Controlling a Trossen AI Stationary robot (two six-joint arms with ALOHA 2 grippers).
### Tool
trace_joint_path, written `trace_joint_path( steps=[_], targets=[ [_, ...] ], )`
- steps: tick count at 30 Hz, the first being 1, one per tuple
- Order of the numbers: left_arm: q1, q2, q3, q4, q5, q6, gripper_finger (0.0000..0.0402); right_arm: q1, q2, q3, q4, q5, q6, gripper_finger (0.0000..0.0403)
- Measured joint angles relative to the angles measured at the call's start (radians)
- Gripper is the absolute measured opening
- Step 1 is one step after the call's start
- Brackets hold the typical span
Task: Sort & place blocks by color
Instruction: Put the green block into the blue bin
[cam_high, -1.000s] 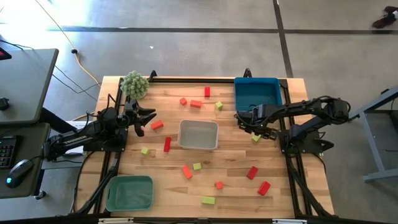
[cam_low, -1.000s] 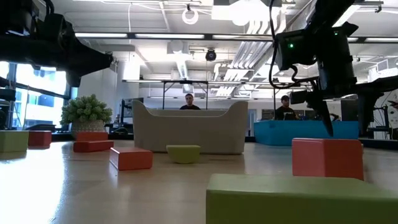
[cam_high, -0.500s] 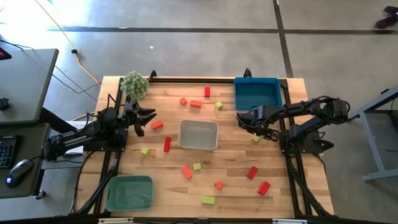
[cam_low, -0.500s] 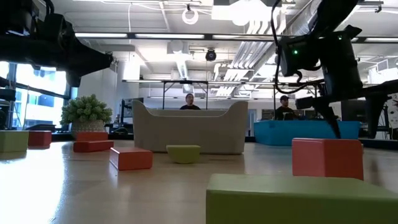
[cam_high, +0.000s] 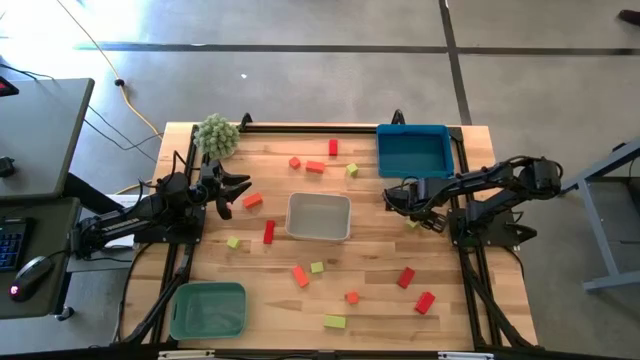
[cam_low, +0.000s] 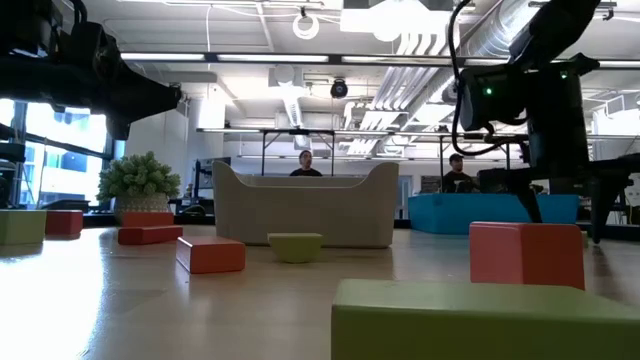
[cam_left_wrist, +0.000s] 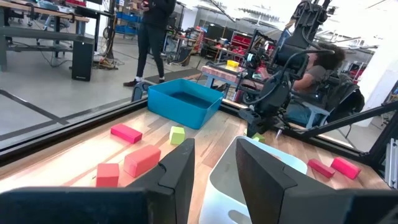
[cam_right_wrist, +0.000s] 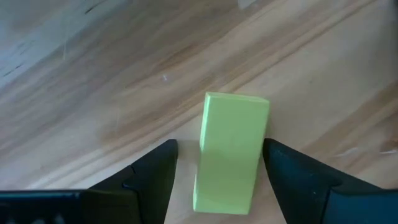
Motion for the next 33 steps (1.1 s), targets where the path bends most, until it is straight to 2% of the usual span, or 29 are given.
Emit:
trace_joint_path(
  steps=[5, 15, 22, 33],
  targets=[
    [0.000, 0.000, 0.000, 0.000, 0.000, 0.000, 0.0106, 0.000, 0.000, -0.018, 0.019, -0.001, -0.001, 0.0218],
    [0.001, 0.000, 0.000, 0.000, 0.000, 0.000, 0.0106, -0.001, 0.002, -0.018, 0.015, -0.004, -0.057, 0.0101],
    [0.001, 0.000, 0.000, 0.000, 0.000, 0.000, 0.0106, -0.001, 0.003, -0.010, 0.014, -0.011, -0.092, 0.0099],
    [0.001, 0.000, 0.000, 0.000, 0.000, 0.000, 0.0106, 0.003, 0.007, 0.111, -0.001, -0.002, -0.237, 0.0099]
  ],
)
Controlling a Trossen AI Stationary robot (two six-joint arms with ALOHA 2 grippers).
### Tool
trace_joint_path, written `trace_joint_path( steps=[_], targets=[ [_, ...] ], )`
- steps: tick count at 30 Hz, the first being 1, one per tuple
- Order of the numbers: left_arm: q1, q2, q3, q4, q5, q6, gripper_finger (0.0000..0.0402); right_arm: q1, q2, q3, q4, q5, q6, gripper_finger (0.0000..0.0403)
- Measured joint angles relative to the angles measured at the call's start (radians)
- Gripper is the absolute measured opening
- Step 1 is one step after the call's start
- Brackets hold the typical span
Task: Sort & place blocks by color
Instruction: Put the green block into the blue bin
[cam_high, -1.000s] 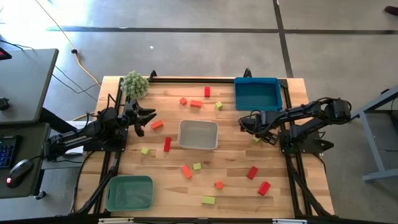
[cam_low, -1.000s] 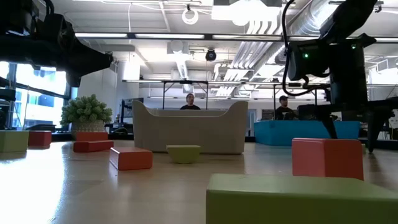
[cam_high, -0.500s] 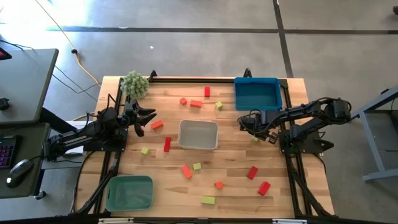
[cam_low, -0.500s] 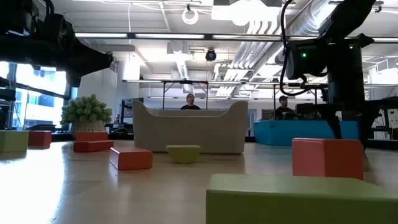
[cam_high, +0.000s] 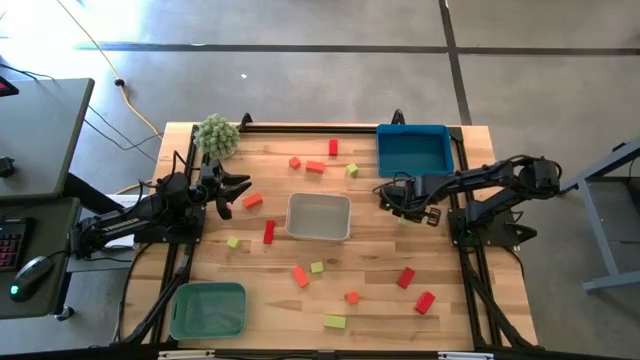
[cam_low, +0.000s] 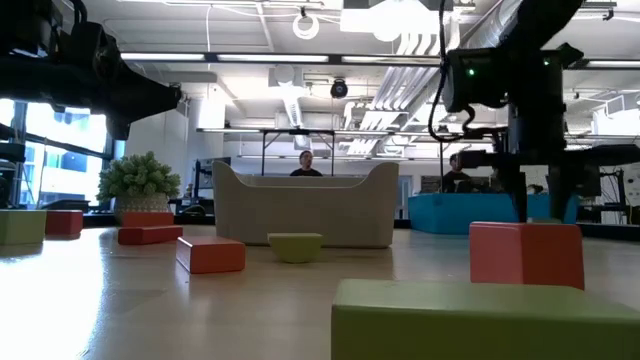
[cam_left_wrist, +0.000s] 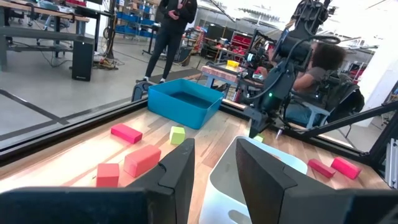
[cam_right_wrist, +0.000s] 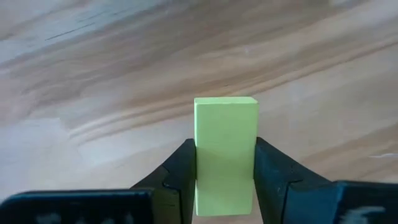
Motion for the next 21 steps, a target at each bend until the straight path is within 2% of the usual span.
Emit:
trace_joint_path(
  steps=[7, 12, 17, 21],
  targets=[
    [0.000, 0.000, 0.000, 0.000, 0.000, -0.002, 0.0106, 0.017, -0.001, 0.117, -0.014, 0.067, -0.066, 0.0099],
    [0.000, 0.000, 0.000, 0.002, -0.005, -0.053, 0.0106, -0.007, -0.002, 0.233, -0.070, 0.158, -0.178, 0.0099],
    [0.000, 0.000, 0.000, 0.002, -0.033, -0.118, 0.0106, -0.094, -0.003, 0.369, -0.158, 0.278, -0.360, 0.0101],
    [0.000, 0.000, 0.000, 0.003, -0.061, -0.181, 0.0106, -0.208, -0.003, 0.467, -0.173, 0.351, -0.584, 0.0102]
  ],
)
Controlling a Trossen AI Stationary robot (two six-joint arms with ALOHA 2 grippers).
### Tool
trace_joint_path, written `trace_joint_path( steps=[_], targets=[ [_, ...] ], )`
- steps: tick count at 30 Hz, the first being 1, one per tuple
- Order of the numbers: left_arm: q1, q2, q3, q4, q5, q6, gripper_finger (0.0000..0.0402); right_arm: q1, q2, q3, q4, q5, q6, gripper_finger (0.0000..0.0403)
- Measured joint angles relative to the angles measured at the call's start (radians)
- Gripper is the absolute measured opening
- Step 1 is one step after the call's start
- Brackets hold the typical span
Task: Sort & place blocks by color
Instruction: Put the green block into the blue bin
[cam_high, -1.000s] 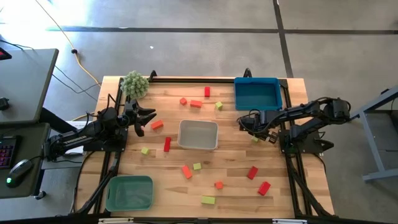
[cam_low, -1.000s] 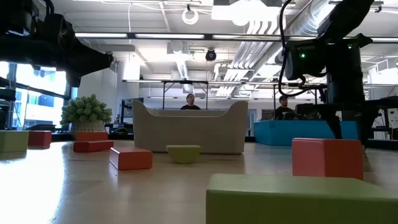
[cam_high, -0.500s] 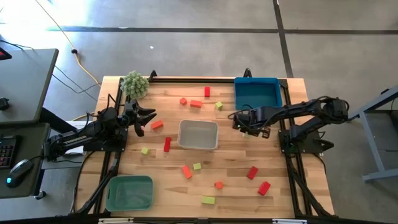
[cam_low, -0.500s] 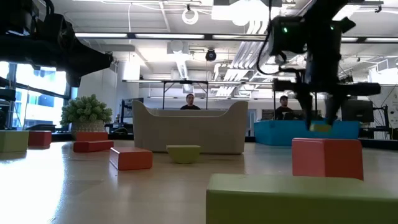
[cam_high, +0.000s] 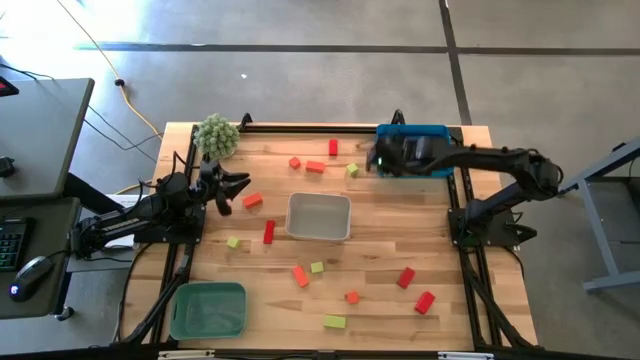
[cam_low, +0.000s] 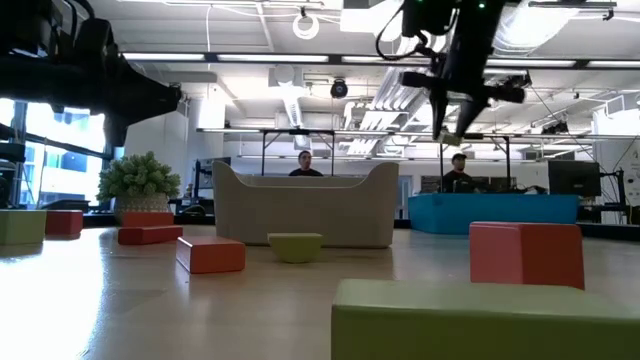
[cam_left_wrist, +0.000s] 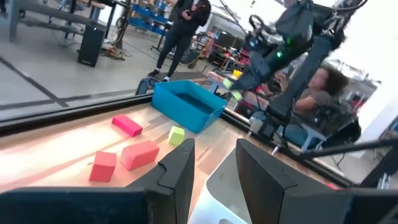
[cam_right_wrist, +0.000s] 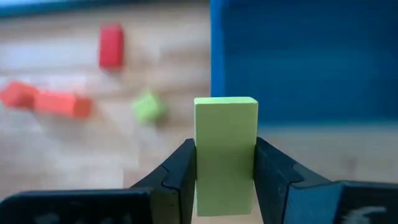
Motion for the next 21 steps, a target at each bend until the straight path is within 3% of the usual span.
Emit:
trace_joint_path(
  steps=[5, 9, 15, 21],
  targets=[
    [0.000, 0.000, 0.000, 0.020, -0.027, -0.083, 0.0106, -0.184, -0.001, 0.076, 0.006, 0.003, -0.300, 0.0104],
    [0.000, 0.000, 0.000, 0.070, -0.038, -0.075, 0.0106, -0.340, -0.001, 0.082, 0.017, -0.089, -0.495, 0.0104],
    [0.000, 0.000, 0.000, 0.146, -0.053, -0.022, 0.0106, -0.502, 0.025, 0.009, 0.039, -0.222, -0.612, 0.0105],
    [0.000, 0.000, 0.000, 0.153, -0.111, -0.051, 0.0106, -0.553, 0.105, -0.057, 0.087, -0.289, -0.643, 0.0105]
  ],
)
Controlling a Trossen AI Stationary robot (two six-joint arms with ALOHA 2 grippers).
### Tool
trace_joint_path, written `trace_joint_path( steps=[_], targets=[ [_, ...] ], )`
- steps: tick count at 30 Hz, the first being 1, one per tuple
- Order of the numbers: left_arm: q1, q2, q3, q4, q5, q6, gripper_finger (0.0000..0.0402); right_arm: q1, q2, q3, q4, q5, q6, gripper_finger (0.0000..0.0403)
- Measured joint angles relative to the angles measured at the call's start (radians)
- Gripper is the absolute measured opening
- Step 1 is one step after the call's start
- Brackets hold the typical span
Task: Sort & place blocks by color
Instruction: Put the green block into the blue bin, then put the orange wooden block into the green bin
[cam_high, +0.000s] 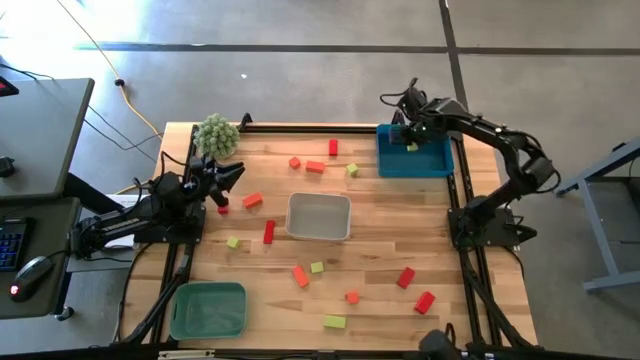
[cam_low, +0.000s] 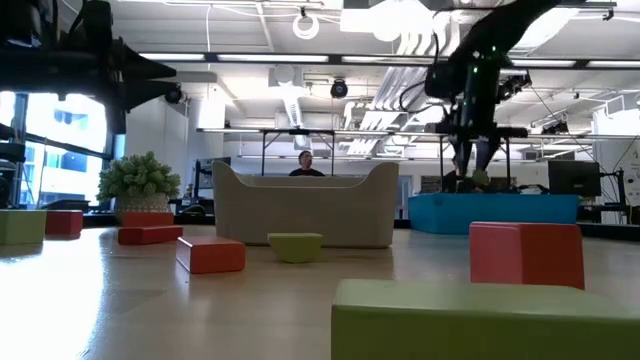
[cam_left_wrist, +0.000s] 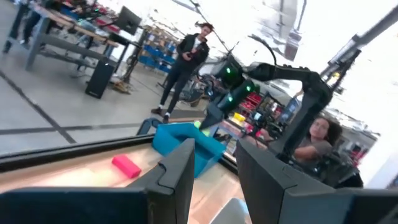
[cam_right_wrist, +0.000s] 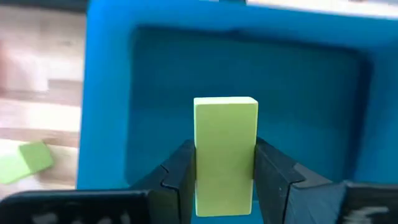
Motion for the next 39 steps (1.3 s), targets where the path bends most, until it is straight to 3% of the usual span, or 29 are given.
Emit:
trace_joint_path(
  steps=[13, 17, 26, 33, 39],
  targets=[
    [0.000, 0.000, 0.000, -0.008, -0.008, -0.003, 0.0106, 0.000, 0.222, -0.015, 0.017, -0.019, -0.055, 0.0107],
    [0.000, 0.000, 0.000, -0.041, -0.027, -0.003, 0.0106, 0.000, 0.239, -0.015, 0.018, -0.018, -0.089, 0.0127],
    [0.000, 0.002, 0.000, -0.141, -0.024, -0.001, 0.0144, 0.000, 0.187, -0.015, 0.029, -0.026, -0.085, 0.0194],
    [0.000, 0.010, 0.002, -0.140, -0.027, 0.023, 0.0190, 0.002, 0.099, -0.007, 0.027, -0.036, -0.059, 0.0199],
    [0.000, 0.029, 0.059, -0.150, -0.027, 0.122, 0.0197, 0.005, 0.007, 0.052, 0.040, -0.064, -0.058, 0.0199]
  ],
)
